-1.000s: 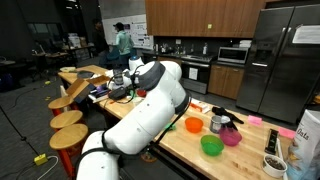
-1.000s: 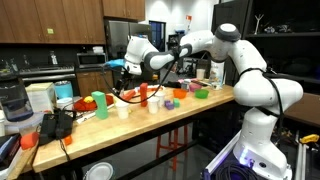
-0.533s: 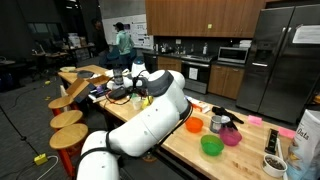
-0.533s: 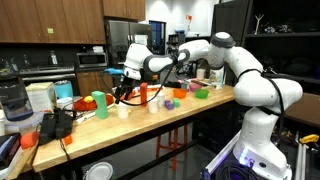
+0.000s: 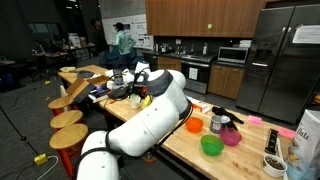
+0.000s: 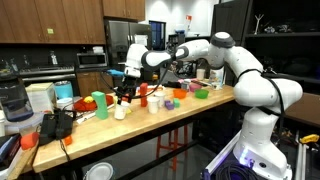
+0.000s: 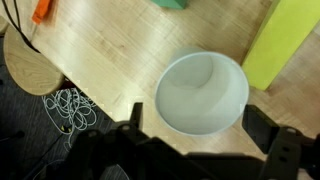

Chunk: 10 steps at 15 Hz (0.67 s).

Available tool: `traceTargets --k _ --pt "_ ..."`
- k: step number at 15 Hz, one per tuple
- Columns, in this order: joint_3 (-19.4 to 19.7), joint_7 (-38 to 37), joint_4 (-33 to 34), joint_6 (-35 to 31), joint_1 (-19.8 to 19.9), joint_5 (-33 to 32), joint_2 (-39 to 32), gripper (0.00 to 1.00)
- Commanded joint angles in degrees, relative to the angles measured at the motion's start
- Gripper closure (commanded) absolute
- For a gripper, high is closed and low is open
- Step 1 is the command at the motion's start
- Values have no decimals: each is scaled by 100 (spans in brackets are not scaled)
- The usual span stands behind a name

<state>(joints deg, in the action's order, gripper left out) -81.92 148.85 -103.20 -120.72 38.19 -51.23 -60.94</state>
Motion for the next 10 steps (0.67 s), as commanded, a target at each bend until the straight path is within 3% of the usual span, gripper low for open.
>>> traceTargets --k 1,2,4,5,6,10 --pt "342 157 103 -148 -109 756 548 0" --pt "11 -76 156 179 -16 353 48 0" --pt "66 -66 231 249 -39 407 110 0" --pt "392 170 193 -53 -115 954 608 0" --pt "83 -60 245 246 -33 549 150 0" --pt "113 5 370 350 -63 560 158 0"
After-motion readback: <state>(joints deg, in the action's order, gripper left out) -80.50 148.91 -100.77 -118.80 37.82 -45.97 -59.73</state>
